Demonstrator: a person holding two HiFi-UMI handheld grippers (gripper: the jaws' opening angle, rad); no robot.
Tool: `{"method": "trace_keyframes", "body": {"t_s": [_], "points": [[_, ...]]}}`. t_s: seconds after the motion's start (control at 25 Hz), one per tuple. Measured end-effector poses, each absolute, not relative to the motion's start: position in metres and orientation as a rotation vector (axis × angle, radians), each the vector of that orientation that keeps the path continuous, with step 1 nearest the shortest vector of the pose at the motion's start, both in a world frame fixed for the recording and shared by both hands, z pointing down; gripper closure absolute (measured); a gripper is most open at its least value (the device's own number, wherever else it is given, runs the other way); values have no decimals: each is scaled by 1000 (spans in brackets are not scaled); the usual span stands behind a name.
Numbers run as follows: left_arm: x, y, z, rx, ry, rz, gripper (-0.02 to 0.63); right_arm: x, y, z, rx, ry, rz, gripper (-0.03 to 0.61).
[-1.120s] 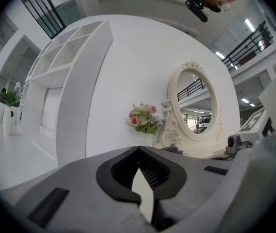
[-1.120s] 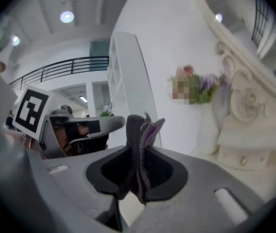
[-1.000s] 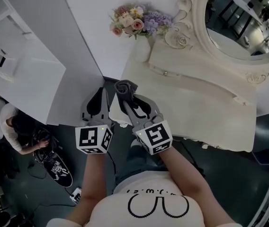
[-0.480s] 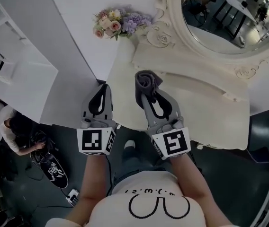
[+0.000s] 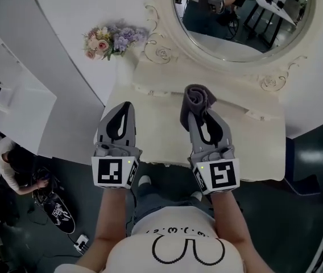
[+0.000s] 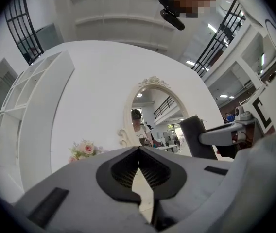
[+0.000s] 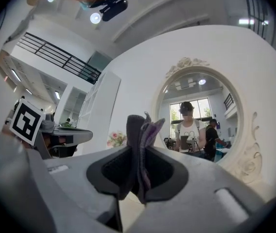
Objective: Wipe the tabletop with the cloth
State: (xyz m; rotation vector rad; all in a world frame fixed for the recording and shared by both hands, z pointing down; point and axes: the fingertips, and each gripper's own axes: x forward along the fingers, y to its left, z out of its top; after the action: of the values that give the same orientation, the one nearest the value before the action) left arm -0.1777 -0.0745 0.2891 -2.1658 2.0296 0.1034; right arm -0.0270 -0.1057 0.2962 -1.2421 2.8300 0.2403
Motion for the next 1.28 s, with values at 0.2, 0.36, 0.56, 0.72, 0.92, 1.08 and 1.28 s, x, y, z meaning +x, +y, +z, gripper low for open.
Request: {"method": "trace_keyframes", "body": {"t_s": [0.2, 0.36, 0.56, 0.72, 0.92, 1.08, 1.28], "points": [[-110, -89, 285, -2198, 1962, 90, 615, 53, -124, 296, -1373, 2768, 224, 499], [-56, -98, 283, -2207, 1925, 78, 615, 120, -133, 296, -1456, 2728, 210, 499], [1, -104, 277, -2222, 1896, 78, 615, 205, -138, 295, -1577, 2687, 193, 499], [38, -107, 274, -2230, 1881, 77, 615, 272, -141, 294, -1688, 2650, 216, 499], [67, -111, 276, -2239, 1877, 79, 615, 346, -146, 295, -1844, 2578, 209, 499], [82, -117, 281, -2273, 1862, 68, 615, 383, -149, 303, -1949, 2526, 178, 497], [90, -136, 289, -2307, 1844, 46, 615, 398, -163, 315, -2014, 2538, 133, 497]]}}
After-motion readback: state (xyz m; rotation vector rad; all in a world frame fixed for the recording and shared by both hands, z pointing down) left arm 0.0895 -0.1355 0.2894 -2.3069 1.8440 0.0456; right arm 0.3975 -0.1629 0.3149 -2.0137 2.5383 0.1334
